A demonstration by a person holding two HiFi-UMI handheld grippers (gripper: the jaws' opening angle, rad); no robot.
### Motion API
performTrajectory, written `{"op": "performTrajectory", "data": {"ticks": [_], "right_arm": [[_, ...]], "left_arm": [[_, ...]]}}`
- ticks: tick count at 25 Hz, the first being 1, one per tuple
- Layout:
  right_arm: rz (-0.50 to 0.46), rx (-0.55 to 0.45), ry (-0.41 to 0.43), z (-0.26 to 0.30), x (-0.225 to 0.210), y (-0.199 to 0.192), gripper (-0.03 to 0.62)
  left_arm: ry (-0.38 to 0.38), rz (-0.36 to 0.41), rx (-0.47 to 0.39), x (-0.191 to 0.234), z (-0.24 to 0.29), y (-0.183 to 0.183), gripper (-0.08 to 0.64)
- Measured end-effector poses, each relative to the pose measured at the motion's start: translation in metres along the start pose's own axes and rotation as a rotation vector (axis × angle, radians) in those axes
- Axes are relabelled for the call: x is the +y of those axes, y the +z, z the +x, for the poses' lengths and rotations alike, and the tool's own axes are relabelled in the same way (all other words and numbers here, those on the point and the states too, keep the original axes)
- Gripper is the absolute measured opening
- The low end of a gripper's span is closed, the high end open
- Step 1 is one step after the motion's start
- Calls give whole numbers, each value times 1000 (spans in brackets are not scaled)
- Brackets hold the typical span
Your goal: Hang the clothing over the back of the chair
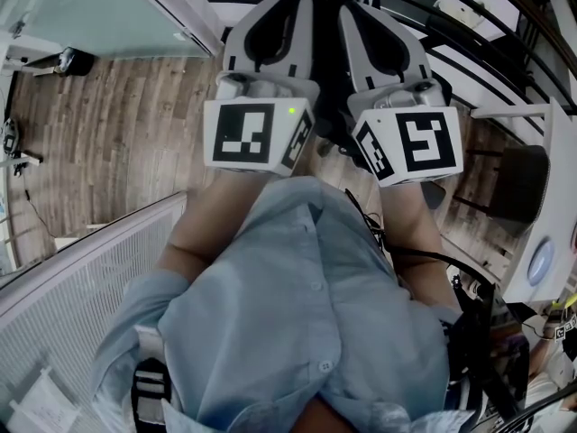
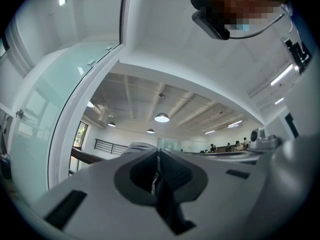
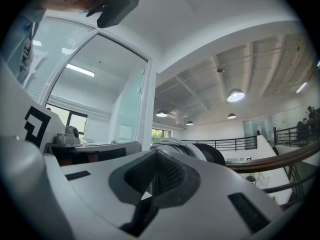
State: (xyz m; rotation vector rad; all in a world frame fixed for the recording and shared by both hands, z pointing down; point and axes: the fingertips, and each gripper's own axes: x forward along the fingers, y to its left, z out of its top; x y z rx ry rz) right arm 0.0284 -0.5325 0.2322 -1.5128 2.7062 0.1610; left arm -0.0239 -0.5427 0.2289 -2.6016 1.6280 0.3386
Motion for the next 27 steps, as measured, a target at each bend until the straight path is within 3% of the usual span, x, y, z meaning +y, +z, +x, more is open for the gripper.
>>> {"op": "performTrajectory", "data": {"ticks": [27], "right_arm": [[-18,-3,-21,-2,3,1,11]], "left_arm": [[-9,0,1,2,-3,2,23]]}}
